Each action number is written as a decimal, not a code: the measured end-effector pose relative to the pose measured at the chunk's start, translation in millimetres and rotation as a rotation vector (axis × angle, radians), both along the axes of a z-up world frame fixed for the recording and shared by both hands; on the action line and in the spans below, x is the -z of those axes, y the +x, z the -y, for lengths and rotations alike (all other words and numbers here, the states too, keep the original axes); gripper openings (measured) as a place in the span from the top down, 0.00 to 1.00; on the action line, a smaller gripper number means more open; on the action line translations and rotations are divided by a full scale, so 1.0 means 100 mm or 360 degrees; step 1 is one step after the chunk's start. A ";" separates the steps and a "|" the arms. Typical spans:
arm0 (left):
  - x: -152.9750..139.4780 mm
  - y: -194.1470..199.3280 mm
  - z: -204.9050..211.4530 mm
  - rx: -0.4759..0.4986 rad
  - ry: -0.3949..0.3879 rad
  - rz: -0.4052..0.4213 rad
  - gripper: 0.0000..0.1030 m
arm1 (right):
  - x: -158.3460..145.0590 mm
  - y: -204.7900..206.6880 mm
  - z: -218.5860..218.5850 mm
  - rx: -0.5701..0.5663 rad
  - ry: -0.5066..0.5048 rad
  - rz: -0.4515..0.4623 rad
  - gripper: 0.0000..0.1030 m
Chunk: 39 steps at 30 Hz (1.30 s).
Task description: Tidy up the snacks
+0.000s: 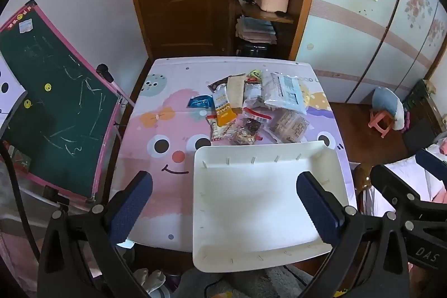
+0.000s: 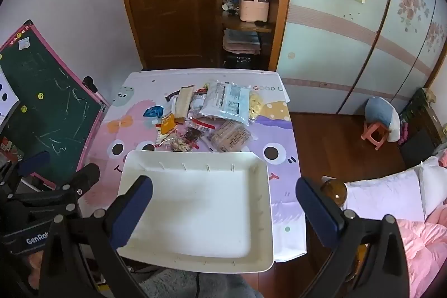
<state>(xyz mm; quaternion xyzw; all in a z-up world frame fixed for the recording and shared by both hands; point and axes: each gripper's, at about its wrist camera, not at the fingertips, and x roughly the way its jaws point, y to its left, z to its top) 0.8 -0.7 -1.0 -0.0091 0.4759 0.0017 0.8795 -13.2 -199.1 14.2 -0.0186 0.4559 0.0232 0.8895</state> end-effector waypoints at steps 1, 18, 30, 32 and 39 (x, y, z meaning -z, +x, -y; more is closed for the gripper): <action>0.01 0.01 0.01 0.0009 0.0001 -0.0010 0.01 | -0.01 -0.01 0.01 0.0002 -0.0005 0.0004 0.00; -0.06 -0.05 -0.04 0.0019 0.0001 0.0015 0.01 | -0.10 -0.02 -0.03 -0.0028 0.0033 0.0034 0.01; -0.09 0.00 -0.02 0.0035 0.0007 -0.0012 0.01 | -0.16 -0.01 -0.06 -0.0047 0.0051 0.0061 0.03; -0.09 0.00 -0.02 0.0037 0.0013 -0.0015 0.01 | -0.16 0.00 -0.07 -0.0047 0.0053 0.0061 0.03; -0.10 0.02 -0.04 0.0033 0.0012 -0.0008 0.01 | -0.18 0.01 -0.13 -0.0055 0.0068 0.0066 0.04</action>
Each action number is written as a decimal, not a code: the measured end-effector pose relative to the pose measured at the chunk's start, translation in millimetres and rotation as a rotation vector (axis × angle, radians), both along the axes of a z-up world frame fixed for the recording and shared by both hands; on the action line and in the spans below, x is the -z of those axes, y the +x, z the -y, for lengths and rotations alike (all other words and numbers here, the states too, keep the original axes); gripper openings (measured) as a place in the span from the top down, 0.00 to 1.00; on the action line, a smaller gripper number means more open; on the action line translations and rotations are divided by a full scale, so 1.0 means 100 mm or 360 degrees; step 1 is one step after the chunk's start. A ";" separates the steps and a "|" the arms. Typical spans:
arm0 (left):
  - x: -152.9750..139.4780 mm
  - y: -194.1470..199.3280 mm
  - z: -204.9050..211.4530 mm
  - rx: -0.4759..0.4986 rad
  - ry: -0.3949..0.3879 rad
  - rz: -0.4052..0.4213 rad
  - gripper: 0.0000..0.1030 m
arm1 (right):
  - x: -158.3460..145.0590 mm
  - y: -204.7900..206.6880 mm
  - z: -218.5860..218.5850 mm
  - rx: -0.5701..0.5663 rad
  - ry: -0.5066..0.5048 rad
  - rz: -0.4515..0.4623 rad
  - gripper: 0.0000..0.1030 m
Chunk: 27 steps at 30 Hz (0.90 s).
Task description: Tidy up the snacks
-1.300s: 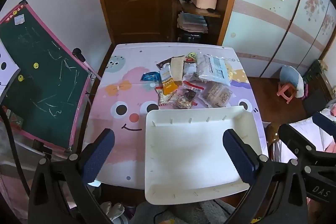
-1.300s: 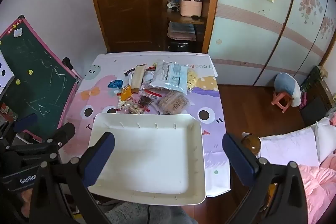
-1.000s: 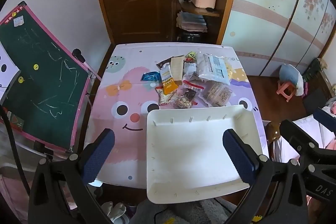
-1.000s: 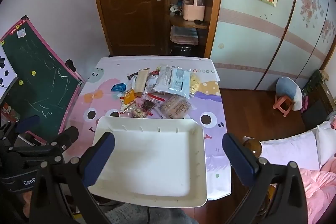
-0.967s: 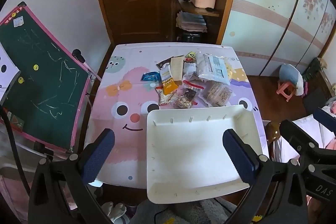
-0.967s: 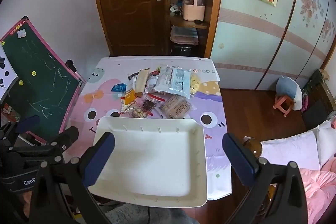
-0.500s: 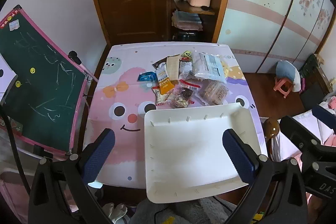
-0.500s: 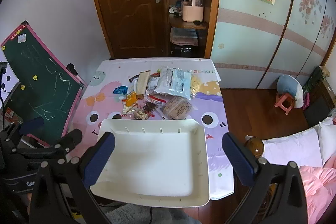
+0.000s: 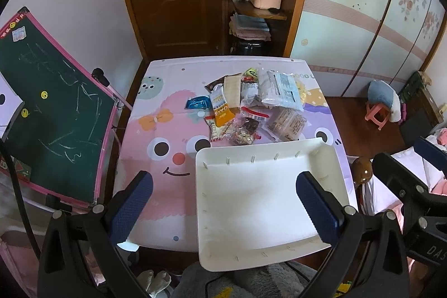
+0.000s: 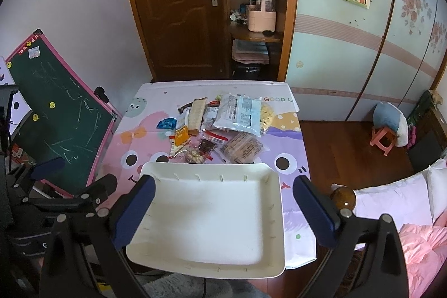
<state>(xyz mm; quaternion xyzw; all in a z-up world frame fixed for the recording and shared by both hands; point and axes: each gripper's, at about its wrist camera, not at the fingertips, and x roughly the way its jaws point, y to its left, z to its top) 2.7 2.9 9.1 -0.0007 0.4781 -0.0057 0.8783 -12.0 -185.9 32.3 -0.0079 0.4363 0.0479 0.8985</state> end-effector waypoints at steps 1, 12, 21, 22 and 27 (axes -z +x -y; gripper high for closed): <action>0.00 0.00 -0.01 0.0000 0.0001 0.0002 0.01 | 0.00 0.00 0.00 0.0000 0.0001 -0.0001 0.04; -0.03 0.04 -0.08 0.0000 -0.0012 0.0008 0.01 | 0.00 0.01 -0.03 -0.0005 0.0024 -0.0008 0.04; -0.06 0.05 -0.17 -0.0006 -0.0014 0.0020 0.01 | -0.01 0.00 -0.09 -0.0004 0.0009 0.0018 0.04; -0.06 0.04 -0.16 -0.0006 -0.0013 0.0022 0.01 | -0.01 0.00 -0.10 -0.0003 0.0005 0.0021 0.04; -0.06 0.04 -0.15 -0.0007 -0.0012 0.0022 0.01 | -0.05 0.00 -0.13 0.0007 -0.0016 0.0043 0.04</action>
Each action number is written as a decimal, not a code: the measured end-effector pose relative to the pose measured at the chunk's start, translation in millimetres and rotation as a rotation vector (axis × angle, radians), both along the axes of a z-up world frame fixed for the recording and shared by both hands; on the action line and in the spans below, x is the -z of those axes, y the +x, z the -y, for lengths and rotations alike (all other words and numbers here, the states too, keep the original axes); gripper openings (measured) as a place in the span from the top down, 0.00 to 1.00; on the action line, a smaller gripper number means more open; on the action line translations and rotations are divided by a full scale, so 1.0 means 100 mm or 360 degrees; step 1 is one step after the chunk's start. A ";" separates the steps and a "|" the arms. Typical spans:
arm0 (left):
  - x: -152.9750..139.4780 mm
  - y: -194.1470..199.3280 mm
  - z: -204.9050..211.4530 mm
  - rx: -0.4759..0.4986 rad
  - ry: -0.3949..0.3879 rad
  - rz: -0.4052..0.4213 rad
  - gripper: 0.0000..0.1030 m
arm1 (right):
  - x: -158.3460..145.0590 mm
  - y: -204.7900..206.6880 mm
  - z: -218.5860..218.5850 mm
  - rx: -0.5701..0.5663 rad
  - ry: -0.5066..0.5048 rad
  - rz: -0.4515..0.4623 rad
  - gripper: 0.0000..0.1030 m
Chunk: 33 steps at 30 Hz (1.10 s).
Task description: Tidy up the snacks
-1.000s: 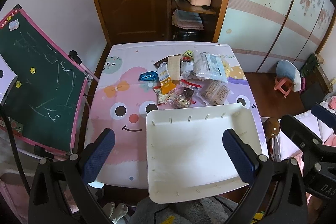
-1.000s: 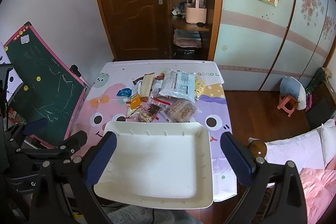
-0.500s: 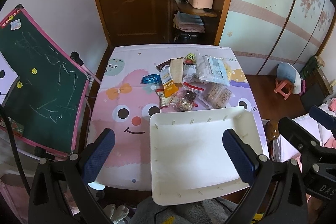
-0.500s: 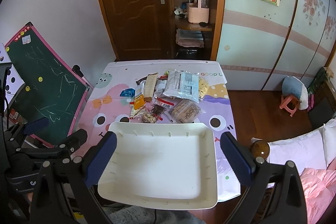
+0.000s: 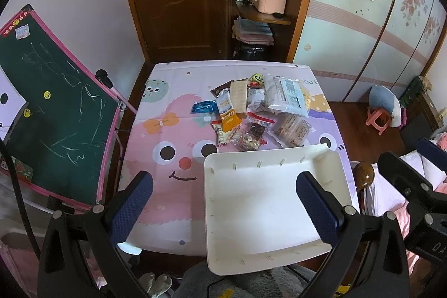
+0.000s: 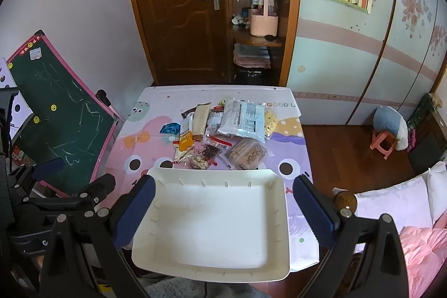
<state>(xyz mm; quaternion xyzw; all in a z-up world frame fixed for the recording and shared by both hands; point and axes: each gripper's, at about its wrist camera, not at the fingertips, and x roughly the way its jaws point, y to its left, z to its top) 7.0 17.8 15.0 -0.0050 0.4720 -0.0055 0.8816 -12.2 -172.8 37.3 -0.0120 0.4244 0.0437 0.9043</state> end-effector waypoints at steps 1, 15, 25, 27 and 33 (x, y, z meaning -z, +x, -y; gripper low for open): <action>0.00 0.00 0.00 0.0002 -0.0001 0.0001 0.01 | -0.01 0.00 0.00 0.0002 -0.0001 0.0005 0.04; -0.06 0.02 -0.19 0.0020 0.0005 0.0050 0.01 | -0.08 0.00 0.00 0.0055 0.0037 0.0007 0.04; -0.11 0.02 -0.31 0.0099 -0.0027 0.0081 0.01 | -0.15 0.02 -0.04 0.0105 0.0060 0.0002 0.04; -0.12 0.02 -0.33 0.0116 -0.0029 0.0107 0.01 | -0.16 0.03 -0.02 0.0122 0.0055 0.0003 0.04; -0.14 0.12 -0.37 0.0137 -0.0066 0.0105 0.01 | -0.21 0.12 0.07 0.0162 0.0047 -0.0017 0.04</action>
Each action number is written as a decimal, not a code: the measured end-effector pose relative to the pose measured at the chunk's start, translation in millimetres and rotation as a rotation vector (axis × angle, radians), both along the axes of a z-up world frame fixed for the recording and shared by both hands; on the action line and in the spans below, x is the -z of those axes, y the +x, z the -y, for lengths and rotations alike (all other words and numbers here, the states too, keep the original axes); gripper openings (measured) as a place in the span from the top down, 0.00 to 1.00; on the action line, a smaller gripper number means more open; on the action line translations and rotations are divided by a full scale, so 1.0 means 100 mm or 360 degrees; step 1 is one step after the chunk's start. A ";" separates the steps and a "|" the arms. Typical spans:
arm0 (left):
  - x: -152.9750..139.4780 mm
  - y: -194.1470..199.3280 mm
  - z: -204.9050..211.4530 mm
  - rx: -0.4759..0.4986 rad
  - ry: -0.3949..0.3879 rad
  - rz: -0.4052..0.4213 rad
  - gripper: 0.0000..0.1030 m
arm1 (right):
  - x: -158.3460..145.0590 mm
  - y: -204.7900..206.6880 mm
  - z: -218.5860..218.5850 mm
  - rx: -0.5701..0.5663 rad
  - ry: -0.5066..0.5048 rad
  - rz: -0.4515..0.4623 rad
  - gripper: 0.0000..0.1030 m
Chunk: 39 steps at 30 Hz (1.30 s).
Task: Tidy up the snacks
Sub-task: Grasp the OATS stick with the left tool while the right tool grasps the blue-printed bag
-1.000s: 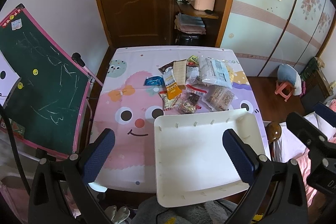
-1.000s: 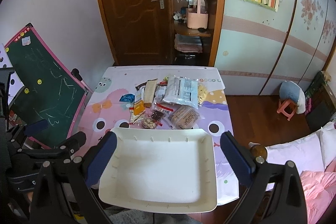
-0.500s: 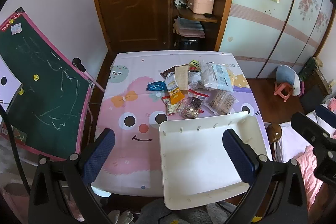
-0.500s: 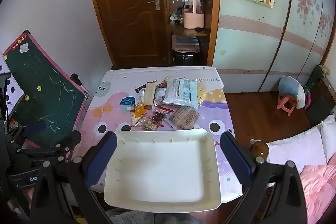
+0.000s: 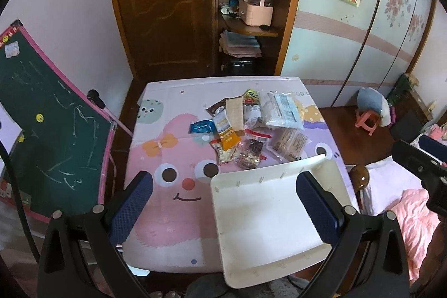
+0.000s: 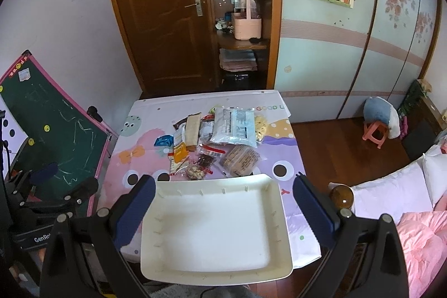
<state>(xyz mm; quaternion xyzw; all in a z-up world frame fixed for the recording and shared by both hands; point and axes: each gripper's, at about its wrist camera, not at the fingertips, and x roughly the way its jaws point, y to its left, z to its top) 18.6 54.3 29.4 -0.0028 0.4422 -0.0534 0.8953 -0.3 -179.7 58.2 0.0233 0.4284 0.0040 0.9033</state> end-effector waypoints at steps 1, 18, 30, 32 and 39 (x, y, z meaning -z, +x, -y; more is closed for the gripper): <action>-0.01 0.04 -0.02 0.0004 -0.0018 -0.0010 0.01 | -0.01 0.04 0.04 0.0006 0.0011 -0.0011 0.04; 0.42 1.55 -0.26 -0.0238 -0.0069 -0.0226 0.01 | 0.59 1.75 0.55 -0.0123 0.0149 -0.0325 0.04; 1.88 2.61 0.02 -0.0243 -0.0065 -0.0632 0.01 | 1.91 3.10 0.57 -0.0108 0.0304 -0.0611 0.00; 2.11 2.69 0.03 -0.0271 -0.0094 -0.0691 0.01 | 2.17 3.24 0.56 -0.0076 0.0338 -0.0658 0.00; 2.68 2.91 0.12 -0.0303 -0.0089 -0.0811 0.01 | 2.75 3.43 0.40 -0.0059 0.0227 -0.0801 0.00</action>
